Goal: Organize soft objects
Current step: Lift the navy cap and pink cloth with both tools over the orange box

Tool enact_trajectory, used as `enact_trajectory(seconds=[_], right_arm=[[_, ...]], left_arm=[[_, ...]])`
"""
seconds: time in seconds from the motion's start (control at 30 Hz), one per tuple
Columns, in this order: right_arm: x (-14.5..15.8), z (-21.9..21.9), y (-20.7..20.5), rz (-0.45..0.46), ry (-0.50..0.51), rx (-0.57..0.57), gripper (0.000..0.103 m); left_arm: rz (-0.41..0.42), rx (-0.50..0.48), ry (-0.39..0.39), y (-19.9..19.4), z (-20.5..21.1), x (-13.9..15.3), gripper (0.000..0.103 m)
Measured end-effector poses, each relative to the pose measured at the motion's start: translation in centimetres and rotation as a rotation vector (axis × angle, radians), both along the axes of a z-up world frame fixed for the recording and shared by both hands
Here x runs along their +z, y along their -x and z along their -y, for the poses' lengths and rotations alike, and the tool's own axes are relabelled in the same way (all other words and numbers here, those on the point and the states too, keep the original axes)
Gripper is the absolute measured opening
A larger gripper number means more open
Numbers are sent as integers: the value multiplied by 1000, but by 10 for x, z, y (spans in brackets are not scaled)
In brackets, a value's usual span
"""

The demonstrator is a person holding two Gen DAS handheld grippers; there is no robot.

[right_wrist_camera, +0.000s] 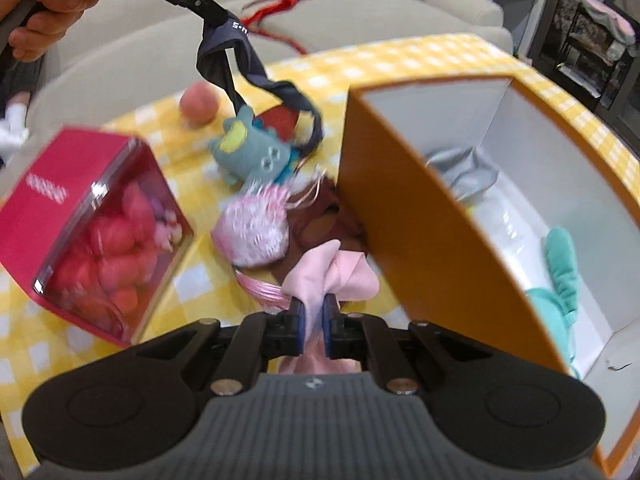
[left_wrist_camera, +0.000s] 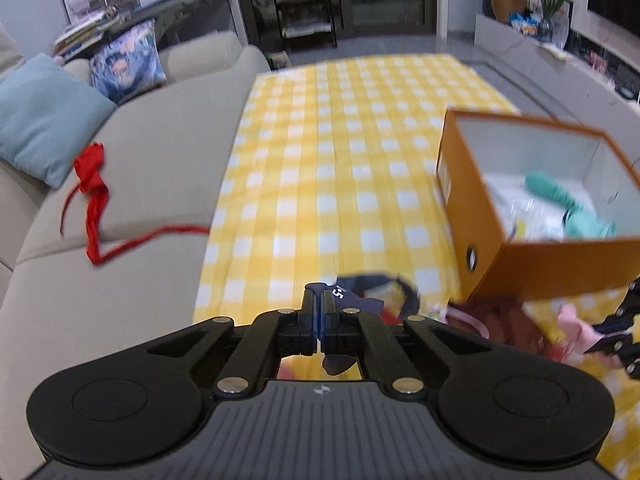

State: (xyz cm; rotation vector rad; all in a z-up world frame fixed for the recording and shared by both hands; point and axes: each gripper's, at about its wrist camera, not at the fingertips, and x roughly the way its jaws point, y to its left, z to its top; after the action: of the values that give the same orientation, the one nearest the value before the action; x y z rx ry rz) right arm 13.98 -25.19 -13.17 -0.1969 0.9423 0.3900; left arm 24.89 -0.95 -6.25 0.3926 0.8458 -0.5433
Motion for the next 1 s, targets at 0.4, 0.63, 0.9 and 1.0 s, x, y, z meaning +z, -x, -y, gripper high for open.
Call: enact_trajectory(seconds=[0.4,0.63,0.9,1.0], right_arm=[[59,25,5,154,-61,-75,6],[91,49,5,235,-132,-142,6],[110,77,7,295,-160,-226,6],[113,93,6,304,-168,-262,6]], left_arm=[[92,-42,54,12,32,74,1],[172,-88,69,21,58,121,1],[253,-145,88,34,91,170,1],[273,-165,98,37,105,183,1]])
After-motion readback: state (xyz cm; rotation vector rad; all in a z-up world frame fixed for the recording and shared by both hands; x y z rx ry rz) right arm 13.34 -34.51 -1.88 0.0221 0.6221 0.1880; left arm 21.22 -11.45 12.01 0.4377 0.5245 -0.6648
